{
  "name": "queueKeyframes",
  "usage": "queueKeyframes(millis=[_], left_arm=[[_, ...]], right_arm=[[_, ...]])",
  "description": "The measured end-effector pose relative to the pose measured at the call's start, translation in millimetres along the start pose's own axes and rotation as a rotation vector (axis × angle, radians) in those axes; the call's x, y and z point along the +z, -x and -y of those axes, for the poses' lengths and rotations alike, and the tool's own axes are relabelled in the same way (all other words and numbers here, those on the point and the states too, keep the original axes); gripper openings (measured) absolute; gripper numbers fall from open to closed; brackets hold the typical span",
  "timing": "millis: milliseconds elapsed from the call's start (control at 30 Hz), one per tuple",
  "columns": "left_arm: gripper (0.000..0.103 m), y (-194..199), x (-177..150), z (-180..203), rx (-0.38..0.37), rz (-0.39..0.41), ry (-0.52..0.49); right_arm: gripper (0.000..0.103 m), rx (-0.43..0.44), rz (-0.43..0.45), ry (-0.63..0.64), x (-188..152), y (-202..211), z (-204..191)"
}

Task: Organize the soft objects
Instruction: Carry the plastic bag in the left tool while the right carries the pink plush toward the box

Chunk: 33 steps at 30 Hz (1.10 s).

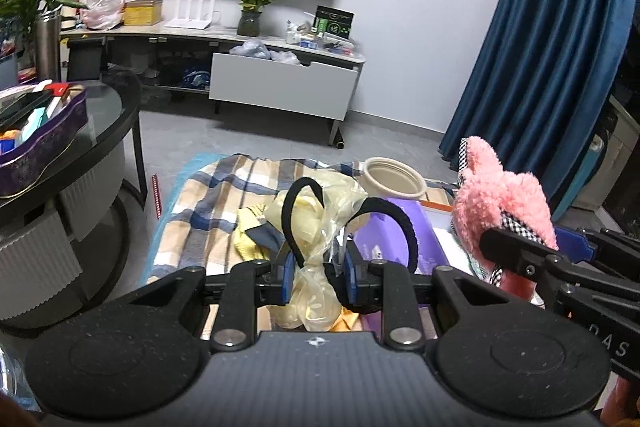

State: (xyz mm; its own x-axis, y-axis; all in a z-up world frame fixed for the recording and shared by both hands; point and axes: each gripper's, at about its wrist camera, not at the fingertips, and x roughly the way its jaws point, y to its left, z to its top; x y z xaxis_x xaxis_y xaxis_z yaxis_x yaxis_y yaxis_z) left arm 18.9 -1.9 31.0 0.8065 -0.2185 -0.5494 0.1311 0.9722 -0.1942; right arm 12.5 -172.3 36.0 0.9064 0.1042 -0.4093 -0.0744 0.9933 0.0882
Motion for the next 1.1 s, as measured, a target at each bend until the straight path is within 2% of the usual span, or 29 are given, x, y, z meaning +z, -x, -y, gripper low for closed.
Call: queueKeyframes(millis=[1100], left_arm=[[0.026, -19, -8, 74, -0.155, -0.030, -0.129]], right_arm=[[0.044, -0.155, 0.035, -0.094, -17, 43, 69]])
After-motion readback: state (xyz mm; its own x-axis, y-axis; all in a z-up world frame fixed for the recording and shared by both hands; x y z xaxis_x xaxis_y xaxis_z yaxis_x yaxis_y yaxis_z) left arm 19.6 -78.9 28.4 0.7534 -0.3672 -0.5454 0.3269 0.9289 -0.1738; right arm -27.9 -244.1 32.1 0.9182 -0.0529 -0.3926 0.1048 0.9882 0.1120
